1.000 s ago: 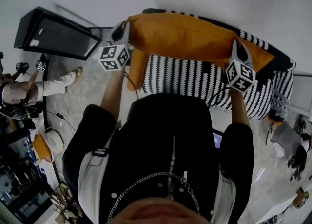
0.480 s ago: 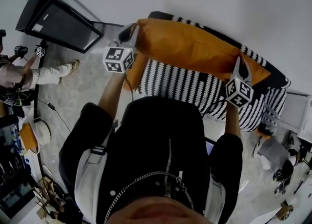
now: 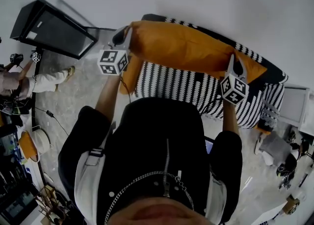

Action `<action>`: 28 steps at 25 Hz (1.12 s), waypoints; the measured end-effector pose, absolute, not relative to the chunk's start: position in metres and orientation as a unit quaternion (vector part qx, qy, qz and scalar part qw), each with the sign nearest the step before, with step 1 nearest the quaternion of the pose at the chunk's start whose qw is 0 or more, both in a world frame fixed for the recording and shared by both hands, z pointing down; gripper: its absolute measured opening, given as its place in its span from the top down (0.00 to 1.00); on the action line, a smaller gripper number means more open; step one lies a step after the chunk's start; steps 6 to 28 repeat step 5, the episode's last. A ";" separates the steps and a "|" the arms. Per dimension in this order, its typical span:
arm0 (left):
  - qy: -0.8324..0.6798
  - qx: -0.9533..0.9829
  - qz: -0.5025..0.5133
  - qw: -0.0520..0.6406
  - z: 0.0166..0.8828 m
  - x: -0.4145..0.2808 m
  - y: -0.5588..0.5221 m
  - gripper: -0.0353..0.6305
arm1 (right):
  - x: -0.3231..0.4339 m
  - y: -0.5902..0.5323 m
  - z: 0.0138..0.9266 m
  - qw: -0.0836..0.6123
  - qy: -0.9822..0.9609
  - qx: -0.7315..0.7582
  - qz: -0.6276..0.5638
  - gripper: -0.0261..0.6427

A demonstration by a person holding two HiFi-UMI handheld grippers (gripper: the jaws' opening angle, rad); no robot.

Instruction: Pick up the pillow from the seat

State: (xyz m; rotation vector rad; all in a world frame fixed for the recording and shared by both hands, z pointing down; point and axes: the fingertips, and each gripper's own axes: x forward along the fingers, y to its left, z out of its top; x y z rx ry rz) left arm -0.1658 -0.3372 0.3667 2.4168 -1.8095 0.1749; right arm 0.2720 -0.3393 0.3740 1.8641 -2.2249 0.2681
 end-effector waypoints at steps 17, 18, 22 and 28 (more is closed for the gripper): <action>-0.601 0.795 0.059 0.059 0.367 -0.166 -0.335 0.88 | 0.271 -0.341 0.374 0.115 -0.762 0.632 0.085 0.91; -0.601 0.795 0.059 0.059 0.367 -0.166 -0.335 0.88 | 0.271 -0.341 0.374 0.115 -0.762 0.632 0.085 0.91; -0.601 0.795 0.059 0.059 0.367 -0.166 -0.335 0.88 | 0.271 -0.341 0.374 0.115 -0.762 0.632 0.085 0.91; -0.601 0.795 0.059 0.059 0.367 -0.166 -0.335 0.88 | 0.271 -0.341 0.374 0.115 -0.762 0.632 0.085 0.91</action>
